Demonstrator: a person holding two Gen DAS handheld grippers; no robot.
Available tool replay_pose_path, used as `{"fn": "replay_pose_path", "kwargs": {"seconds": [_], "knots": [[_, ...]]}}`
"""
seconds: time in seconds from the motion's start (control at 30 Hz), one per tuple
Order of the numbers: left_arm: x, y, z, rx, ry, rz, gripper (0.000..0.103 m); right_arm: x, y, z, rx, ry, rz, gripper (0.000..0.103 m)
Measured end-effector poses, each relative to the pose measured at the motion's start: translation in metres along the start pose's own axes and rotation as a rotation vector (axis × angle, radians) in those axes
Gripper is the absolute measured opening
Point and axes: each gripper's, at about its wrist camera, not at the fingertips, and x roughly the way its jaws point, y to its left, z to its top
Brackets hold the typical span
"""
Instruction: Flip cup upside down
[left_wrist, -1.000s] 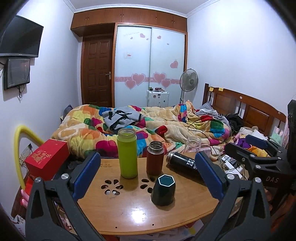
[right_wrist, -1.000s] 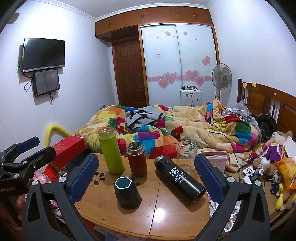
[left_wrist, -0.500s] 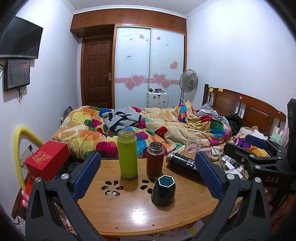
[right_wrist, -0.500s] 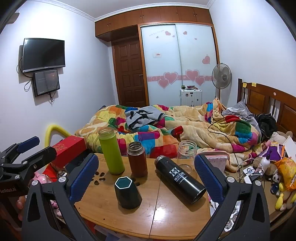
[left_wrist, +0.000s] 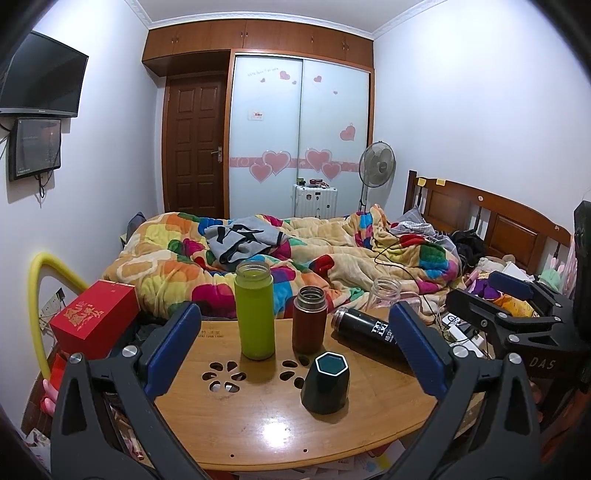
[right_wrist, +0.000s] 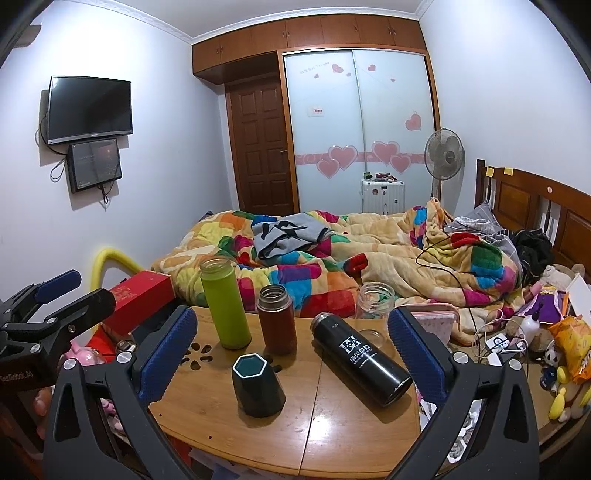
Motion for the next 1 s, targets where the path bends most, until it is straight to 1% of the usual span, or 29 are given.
{"fn": "replay_pose_path", "kwargs": {"seconds": [0.5,0.73,0.87,1.0], "knots": [[-0.001,0.0,0.002,-0.002,-0.002,-0.002,0.103,-0.003,0.001,0.002,-0.005,-0.005,0.003,0.103],[-0.001,-0.007,0.01,-0.002,0.005,-0.016,0.103,-0.004,0.004,0.003,-0.004,-0.006,0.004,0.103],[0.002,-0.008,0.011,-0.012,0.018,-0.041,0.103,-0.004,0.004,0.003,-0.005,-0.006,0.004,0.103],[0.002,-0.009,0.01,-0.011,0.013,-0.037,0.103,-0.004,0.004,0.003,-0.004,-0.005,0.003,0.103]]}}
